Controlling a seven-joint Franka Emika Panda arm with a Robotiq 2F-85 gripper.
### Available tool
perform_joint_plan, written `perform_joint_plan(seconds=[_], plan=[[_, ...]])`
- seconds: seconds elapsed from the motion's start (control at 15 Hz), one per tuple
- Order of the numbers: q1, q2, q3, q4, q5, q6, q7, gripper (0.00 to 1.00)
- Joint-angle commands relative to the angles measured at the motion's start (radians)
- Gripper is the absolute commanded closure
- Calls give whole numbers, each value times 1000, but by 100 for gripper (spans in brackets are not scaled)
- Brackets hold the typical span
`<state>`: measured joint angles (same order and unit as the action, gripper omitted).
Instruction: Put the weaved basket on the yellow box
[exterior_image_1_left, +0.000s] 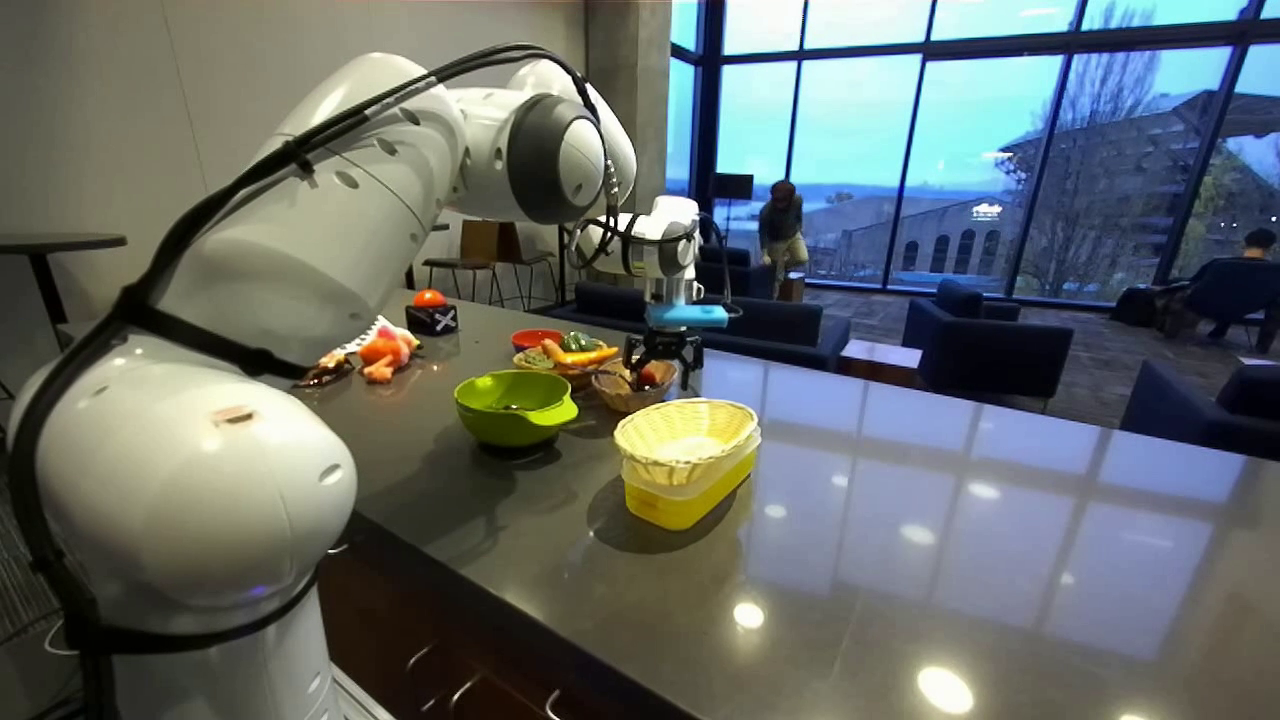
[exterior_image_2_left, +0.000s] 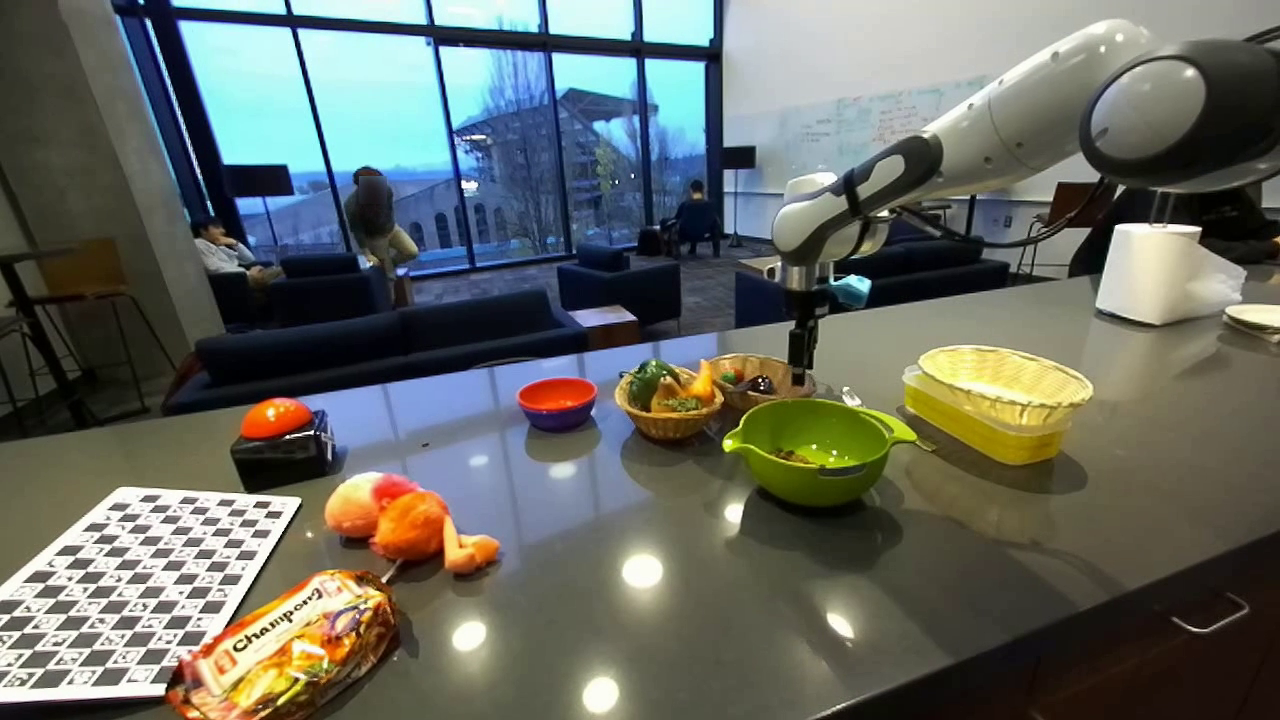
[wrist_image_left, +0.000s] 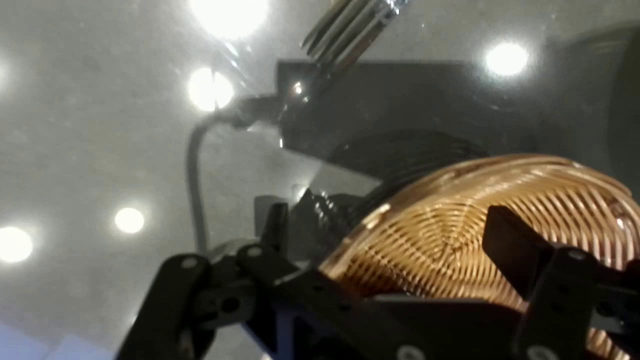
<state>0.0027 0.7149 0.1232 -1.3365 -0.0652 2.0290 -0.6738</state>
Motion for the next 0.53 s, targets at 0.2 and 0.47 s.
perform_joint_plan(seconds=[0.2,0.47], plan=[[-8,11,73,5,47,108,-108,0],[-15,12,79,-5,60,138,-146,0]])
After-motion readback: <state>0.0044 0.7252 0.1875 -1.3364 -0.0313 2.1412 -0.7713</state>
